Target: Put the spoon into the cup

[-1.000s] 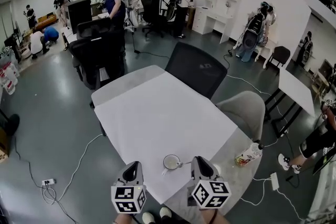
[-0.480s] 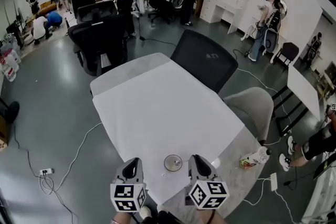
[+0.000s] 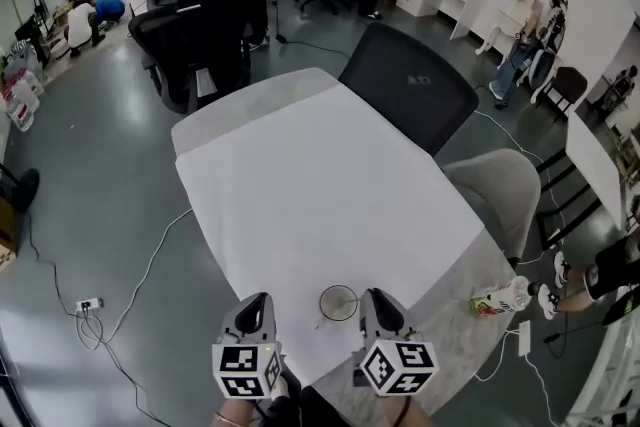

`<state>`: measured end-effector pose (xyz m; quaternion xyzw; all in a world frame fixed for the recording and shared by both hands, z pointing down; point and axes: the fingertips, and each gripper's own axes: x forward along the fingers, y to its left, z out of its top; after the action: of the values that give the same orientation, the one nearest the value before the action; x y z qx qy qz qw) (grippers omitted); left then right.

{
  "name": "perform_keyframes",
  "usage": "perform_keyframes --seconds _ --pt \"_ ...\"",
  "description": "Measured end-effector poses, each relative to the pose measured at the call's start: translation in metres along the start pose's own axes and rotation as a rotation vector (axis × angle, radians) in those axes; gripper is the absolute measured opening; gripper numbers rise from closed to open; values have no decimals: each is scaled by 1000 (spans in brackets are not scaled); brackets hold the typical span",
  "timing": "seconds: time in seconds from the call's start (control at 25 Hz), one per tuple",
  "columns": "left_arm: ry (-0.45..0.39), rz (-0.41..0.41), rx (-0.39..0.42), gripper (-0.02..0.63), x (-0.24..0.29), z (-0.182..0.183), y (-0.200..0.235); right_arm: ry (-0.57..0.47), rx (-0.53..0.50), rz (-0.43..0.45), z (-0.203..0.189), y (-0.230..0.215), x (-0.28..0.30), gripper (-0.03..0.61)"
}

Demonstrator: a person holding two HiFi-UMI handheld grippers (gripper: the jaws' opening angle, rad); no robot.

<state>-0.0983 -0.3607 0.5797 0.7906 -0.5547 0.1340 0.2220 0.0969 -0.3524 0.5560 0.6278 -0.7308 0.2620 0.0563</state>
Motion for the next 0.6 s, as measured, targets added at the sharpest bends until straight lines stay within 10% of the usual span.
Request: perform_keyframes --seconds 0.6 --pt "60 12 -20 18 9 -31 10 57 11 3 -29 1 14 64"
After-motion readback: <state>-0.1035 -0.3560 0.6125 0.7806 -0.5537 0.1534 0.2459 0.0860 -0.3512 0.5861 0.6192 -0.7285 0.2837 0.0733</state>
